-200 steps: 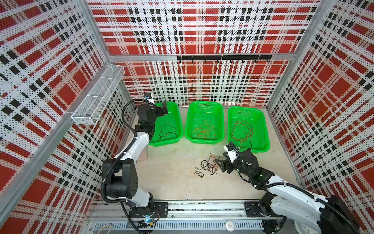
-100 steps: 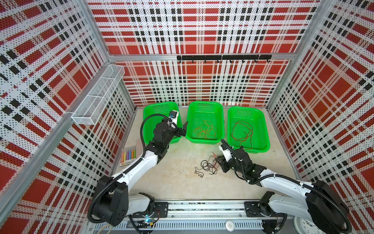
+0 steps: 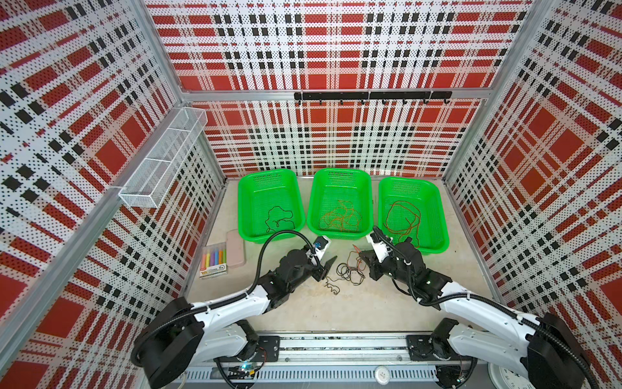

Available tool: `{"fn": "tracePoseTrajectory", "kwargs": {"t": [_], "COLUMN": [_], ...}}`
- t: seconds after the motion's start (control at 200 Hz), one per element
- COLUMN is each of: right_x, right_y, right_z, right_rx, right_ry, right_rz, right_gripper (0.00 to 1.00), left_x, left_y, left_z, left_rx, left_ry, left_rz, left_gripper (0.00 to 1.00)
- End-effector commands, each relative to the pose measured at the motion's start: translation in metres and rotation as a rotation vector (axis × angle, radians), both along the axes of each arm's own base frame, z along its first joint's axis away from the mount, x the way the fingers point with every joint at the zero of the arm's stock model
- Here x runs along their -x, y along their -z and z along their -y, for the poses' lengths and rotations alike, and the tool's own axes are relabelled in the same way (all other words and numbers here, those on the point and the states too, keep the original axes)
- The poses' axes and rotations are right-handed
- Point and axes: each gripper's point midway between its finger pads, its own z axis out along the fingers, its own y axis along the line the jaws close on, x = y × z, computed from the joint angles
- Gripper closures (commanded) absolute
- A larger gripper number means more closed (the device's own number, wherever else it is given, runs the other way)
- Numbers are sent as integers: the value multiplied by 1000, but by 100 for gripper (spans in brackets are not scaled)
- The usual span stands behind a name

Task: Untangle and sort cables by color
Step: Untie the cable.

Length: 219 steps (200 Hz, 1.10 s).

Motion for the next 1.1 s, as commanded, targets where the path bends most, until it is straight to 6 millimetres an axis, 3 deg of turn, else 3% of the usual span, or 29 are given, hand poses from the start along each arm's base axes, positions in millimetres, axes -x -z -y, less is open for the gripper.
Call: {"fn": "tracePoseTrajectory", "kwargs": {"t": [0.0, 0.246, 0.531, 0.747, 0.952, 1.092], "right_x": [0, 4, 4, 0, -3, -8], "right_y": [-14, -17, -14, -17, -21, -27], "right_z": [2, 9, 0, -2, -5, 0], "right_rx": [-7, -10, -14, -29, -49, -64], "right_ry": [-4, 2, -36, -31, -23, 11], "right_rz": [39, 53, 39, 45, 42, 46], "right_gripper": [100, 100, 100, 100, 100, 100], "left_x": [2, 17, 21, 24, 17, 10], "left_y": [14, 53, 67, 72, 83, 90], "left_z": [13, 41, 75, 81, 89, 79], "left_rx": [36, 19, 19, 75, 78, 40], "left_ry": [6, 114, 212, 236, 221, 159], "left_rz": [-29, -95, -93, -98, -113, -92], "left_gripper": [33, 35, 34, 36, 49, 63]}}
